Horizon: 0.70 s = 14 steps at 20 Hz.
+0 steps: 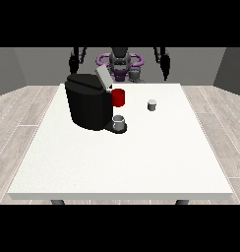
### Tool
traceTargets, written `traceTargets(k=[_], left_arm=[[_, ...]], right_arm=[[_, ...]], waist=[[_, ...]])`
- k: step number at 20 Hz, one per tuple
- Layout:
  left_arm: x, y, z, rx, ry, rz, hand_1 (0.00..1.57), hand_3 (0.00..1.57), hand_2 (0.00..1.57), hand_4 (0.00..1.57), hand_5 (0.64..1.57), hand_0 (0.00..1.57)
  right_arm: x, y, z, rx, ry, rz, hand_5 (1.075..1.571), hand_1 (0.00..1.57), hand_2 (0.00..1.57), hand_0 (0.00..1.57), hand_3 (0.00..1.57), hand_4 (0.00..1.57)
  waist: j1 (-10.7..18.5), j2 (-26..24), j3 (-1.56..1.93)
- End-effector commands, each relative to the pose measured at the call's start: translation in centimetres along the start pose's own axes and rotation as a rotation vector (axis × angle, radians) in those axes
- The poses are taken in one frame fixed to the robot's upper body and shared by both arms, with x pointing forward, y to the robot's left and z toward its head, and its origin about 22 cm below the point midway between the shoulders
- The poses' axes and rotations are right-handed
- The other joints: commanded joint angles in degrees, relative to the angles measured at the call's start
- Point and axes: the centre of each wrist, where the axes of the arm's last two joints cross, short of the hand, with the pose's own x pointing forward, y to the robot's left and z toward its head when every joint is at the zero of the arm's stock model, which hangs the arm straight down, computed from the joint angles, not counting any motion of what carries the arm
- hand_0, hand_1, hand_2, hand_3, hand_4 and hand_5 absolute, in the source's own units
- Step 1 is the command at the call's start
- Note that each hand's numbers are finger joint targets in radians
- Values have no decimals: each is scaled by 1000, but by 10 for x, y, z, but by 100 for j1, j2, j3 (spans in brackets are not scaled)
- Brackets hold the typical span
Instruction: Insert the coffee pod into the coffee machine and close the lid
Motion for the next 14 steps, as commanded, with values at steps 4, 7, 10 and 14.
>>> traceTargets(k=[4,7,10,14], left_arm=[[6,13,-4,-208,-120,-225,0,0,0,0,1571,0],[14,30,-6,-268,-135,-407,0,0,0,0,1571,0],[40,27,-29,-280,-138,-524,0,0,0,0,1571,0],[35,64,-54,-201,-60,-573,0,0,0,0,1571,0]], right_arm=[[0,9,-10,-7,-3,-2,1571,0,0,0,0,0],[-1,-11,-6,-133,-24,121,1571,0,0,0,0,0],[1,14,-18,-121,-84,128,1571,0,0,0,0,0],[16,25,-15,-58,-122,137,1571,0,0,0,0,0]], waist=[[136,64,-43],[-149,-5,-44],[-197,305,-39],[-783,543,-46]])
